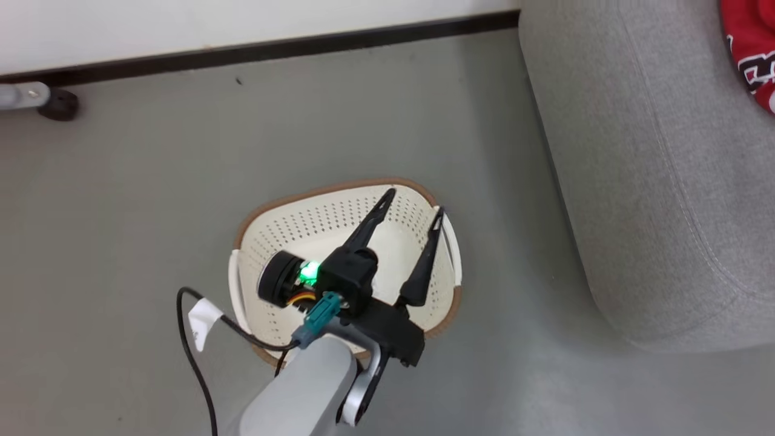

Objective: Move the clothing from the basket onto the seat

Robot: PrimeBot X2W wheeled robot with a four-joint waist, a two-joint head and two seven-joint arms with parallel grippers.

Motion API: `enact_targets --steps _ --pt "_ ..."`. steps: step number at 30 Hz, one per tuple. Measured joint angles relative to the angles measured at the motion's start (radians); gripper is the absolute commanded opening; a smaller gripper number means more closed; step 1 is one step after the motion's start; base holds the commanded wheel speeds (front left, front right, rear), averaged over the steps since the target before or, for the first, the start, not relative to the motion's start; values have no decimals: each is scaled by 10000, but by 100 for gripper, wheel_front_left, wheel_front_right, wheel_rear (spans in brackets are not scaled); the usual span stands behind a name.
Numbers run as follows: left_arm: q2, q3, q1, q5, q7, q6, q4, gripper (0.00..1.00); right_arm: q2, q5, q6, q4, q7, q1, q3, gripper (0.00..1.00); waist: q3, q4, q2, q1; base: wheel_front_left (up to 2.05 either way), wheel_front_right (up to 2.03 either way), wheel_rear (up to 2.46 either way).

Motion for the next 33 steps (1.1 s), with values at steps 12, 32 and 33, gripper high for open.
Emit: enact_targets --steps 12,32,33 --pt "-44 2023 1736 360 0 0 502 100 1145 10 0 -1085 0 1707 -113 100 -1379 1216 0 0 0 0 0" --pt "111 4727 3857 1511 0 0 349 100 2522 -800 -431 -2136 0 3649 50 100 -3148 1646 -1 1 0 0 0" --pt "107 4855 3947 1611 0 0 311 100 2545 -853 -470 -2207 0 3792 50 100 -3205 1619 -1 1 0 0 0"
